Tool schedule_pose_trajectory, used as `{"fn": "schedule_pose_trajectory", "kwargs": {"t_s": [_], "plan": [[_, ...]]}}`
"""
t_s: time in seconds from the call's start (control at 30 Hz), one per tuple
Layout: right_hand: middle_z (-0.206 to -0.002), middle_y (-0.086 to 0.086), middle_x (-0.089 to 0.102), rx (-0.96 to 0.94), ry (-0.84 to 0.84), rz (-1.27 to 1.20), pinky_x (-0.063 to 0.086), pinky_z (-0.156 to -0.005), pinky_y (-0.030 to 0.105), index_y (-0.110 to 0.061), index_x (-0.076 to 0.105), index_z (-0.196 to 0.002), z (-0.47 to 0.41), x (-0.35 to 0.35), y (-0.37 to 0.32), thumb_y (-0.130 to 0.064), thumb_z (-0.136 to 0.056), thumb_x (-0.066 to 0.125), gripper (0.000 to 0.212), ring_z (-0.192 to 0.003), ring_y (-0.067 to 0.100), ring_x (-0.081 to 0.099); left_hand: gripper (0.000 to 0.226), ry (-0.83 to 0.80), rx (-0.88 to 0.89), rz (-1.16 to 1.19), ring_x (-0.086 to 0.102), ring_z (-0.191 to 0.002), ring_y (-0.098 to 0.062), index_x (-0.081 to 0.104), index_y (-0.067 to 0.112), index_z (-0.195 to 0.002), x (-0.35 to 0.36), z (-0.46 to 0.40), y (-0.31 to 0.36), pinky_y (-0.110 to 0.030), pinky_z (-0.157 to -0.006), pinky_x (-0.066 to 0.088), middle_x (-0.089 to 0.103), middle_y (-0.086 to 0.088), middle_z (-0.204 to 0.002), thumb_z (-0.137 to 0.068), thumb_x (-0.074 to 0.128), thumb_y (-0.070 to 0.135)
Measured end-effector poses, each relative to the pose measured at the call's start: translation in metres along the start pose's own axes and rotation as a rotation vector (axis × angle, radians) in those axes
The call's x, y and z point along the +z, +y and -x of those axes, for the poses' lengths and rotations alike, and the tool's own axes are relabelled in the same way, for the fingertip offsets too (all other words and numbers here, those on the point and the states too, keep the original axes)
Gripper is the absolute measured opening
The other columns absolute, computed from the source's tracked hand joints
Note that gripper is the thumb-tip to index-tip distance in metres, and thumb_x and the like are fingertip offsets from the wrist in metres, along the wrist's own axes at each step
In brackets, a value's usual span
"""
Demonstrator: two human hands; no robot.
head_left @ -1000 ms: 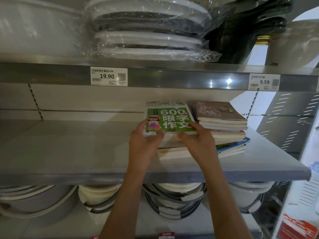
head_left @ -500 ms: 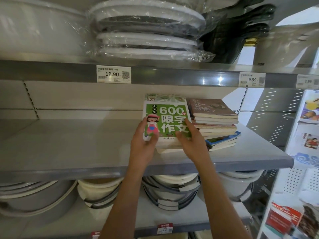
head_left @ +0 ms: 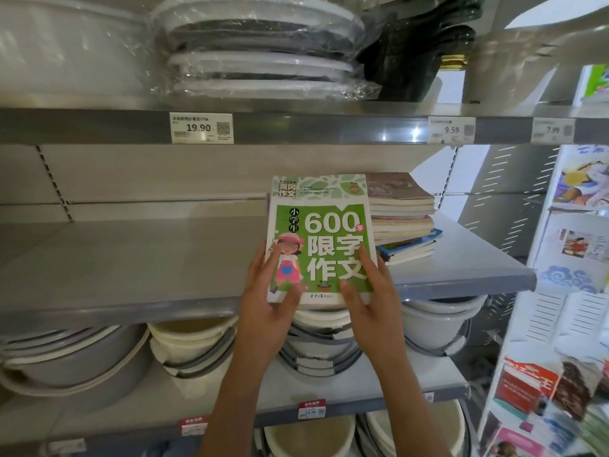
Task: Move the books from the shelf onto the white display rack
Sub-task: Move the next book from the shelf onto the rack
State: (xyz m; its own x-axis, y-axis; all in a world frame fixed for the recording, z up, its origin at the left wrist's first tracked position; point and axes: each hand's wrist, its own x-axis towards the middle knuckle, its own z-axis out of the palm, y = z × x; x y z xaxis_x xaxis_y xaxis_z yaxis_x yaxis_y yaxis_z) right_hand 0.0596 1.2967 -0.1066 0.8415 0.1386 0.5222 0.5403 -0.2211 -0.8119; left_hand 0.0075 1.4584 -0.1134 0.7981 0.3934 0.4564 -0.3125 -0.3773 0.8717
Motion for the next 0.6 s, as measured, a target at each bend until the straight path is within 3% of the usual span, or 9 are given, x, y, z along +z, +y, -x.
{"fn": "schedule_pose_trajectory", "kwargs": {"t_s": [0.13,0.2,0.3,0.37,0.47,0.57,0.6], "plan": [[-0.154,-0.003,0.033,-0.049,0.042,0.079,0.05,-0.102,0.047,-0.049,0.033,-0.145,0.031,-0.035,0.003,-0.051,-0.091,0.051,0.057,-0.133,0.019,0.049,0.061,-0.013,0.053,0.018,0.047,-0.124,0.012,0.04,0.042,-0.144,0.02,0.033,0.019,-0.01,-0.09,0.05,0.025,0.016,-0.158,-0.088,0.066,0.039],[-0.158,-0.005,0.028,-0.07,0.073,0.099,0.049,-0.105,0.04,-0.045,0.034,-0.147,0.048,-0.056,0.002,-0.051,-0.092,0.049,0.058,-0.136,0.015,0.045,0.058,-0.028,0.067,0.056,0.046,-0.122,0.018,0.039,0.046,-0.14,0.033,0.051,0.029,-0.006,-0.085,0.048,0.024,0.025,-0.155,-0.09,0.068,0.038],[-0.162,-0.005,0.02,-0.095,0.124,0.132,0.04,-0.108,0.019,-0.035,0.033,-0.149,0.072,-0.092,-0.003,-0.046,-0.094,0.05,0.059,-0.143,0.007,0.034,0.059,-0.036,0.119,0.067,0.04,-0.127,0.019,0.042,0.031,-0.144,0.058,0.078,0.044,-0.002,-0.088,0.043,0.025,0.01,-0.16,-0.093,0.067,0.019],[-0.163,-0.002,0.017,-0.098,0.153,0.138,0.035,-0.107,0.01,-0.027,0.033,-0.15,0.089,-0.118,-0.007,-0.039,-0.096,0.053,0.06,-0.144,-0.002,0.027,0.058,-0.056,0.15,0.092,0.036,-0.127,0.024,0.042,0.025,-0.143,0.074,0.098,0.059,0.0,-0.089,0.04,0.024,0.009,-0.159,-0.093,0.066,0.007],[-0.162,0.003,0.018,-0.081,0.203,0.152,0.033,-0.102,0.003,-0.016,0.036,-0.15,0.124,-0.158,-0.011,-0.018,-0.095,0.061,0.06,-0.142,-0.009,0.026,0.057,-0.107,0.174,0.144,0.037,-0.132,0.017,0.041,0.036,-0.141,0.098,0.131,0.078,-0.009,-0.096,0.045,0.023,0.027,-0.155,-0.093,0.067,0.019],[-0.163,-0.001,0.019,-0.052,0.235,0.179,0.033,-0.104,0.006,-0.019,0.036,-0.15,0.163,-0.199,-0.012,-0.02,-0.094,0.059,0.06,-0.146,-0.001,0.024,0.06,-0.183,0.154,0.149,0.036,-0.142,-0.001,0.04,0.04,-0.145,0.121,0.17,0.09,-0.025,-0.105,0.046,0.021,0.032,-0.156,-0.091,0.063,0.042],[-0.163,-0.004,0.019,-0.039,0.25,0.19,0.034,-0.106,0.008,-0.023,0.037,-0.149,0.175,-0.211,-0.011,-0.022,-0.094,0.059,0.06,-0.146,-0.001,0.023,0.061,-0.206,0.15,0.151,0.036,-0.142,-0.001,0.039,0.042,-0.145,0.128,0.182,0.094,-0.024,-0.105,0.046,0.02,0.031,-0.157,-0.089,0.06,0.048]]}}
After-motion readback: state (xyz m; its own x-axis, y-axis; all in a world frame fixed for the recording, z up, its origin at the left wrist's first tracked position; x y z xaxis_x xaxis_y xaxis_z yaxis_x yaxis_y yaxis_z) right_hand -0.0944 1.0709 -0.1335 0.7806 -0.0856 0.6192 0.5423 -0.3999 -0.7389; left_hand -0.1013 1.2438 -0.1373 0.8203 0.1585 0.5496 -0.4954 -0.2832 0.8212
